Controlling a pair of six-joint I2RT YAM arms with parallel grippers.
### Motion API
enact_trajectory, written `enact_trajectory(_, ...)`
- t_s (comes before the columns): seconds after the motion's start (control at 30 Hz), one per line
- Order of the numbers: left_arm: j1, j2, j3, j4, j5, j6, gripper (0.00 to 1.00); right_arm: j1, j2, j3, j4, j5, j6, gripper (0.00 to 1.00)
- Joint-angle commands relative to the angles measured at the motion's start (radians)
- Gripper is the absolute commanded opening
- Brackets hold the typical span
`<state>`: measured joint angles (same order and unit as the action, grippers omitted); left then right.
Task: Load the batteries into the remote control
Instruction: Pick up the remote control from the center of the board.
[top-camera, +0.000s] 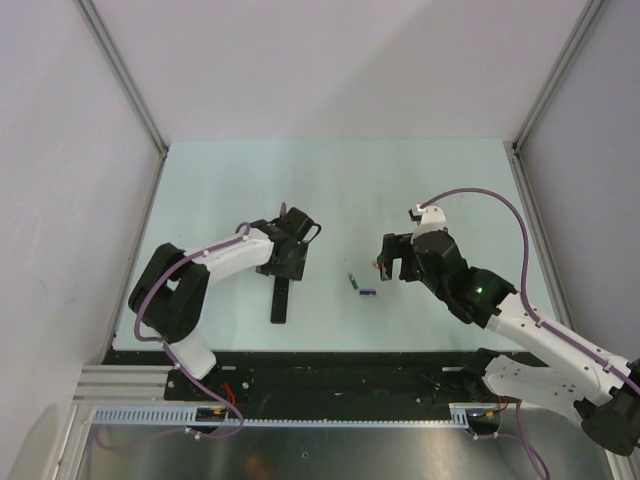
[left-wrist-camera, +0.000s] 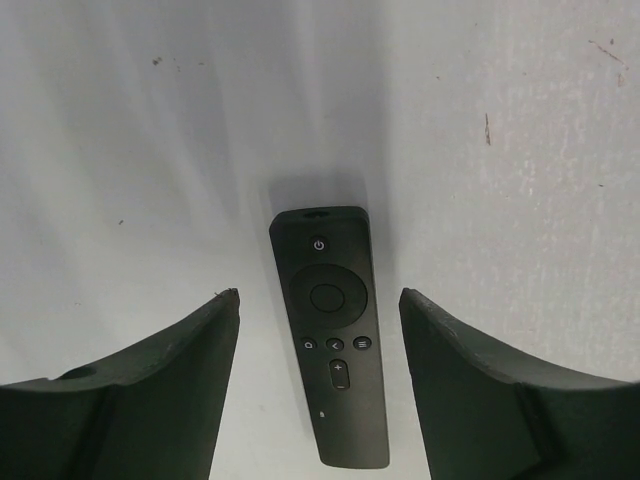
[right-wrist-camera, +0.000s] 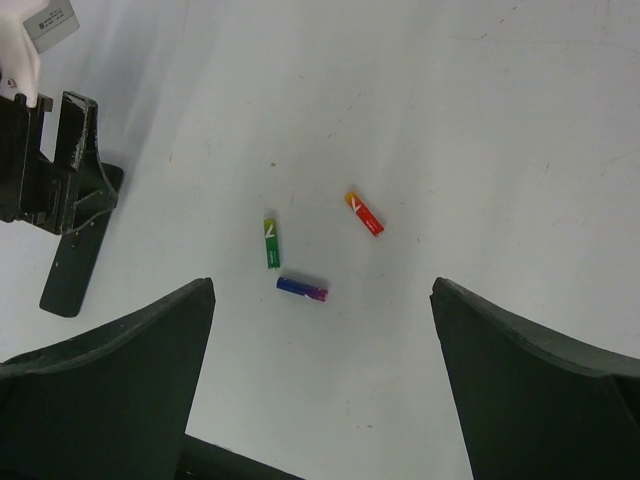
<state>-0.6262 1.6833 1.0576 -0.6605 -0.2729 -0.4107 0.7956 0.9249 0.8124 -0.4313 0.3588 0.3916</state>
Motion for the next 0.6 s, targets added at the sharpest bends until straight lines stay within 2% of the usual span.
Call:
enact_trajectory(0.0,-0.001,0.006,0.001,0.031,0.024,-0.049,0.70,0.005,0.005,0.016,0.005,0.020,0.001,0.95)
enact_trajectory(0.3,0.002,-0.007,-0.079,0.094,0.035,-0.092,0.61,0.007,0.009,0.016,0.005,0.017,0.006,0.95)
enact_trajectory(0.57,0.008,0.018,-0.097,0.096,0.043,-0.097,0.60,0.007,0.009,0.016,0.003,0.014,0.004,0.95)
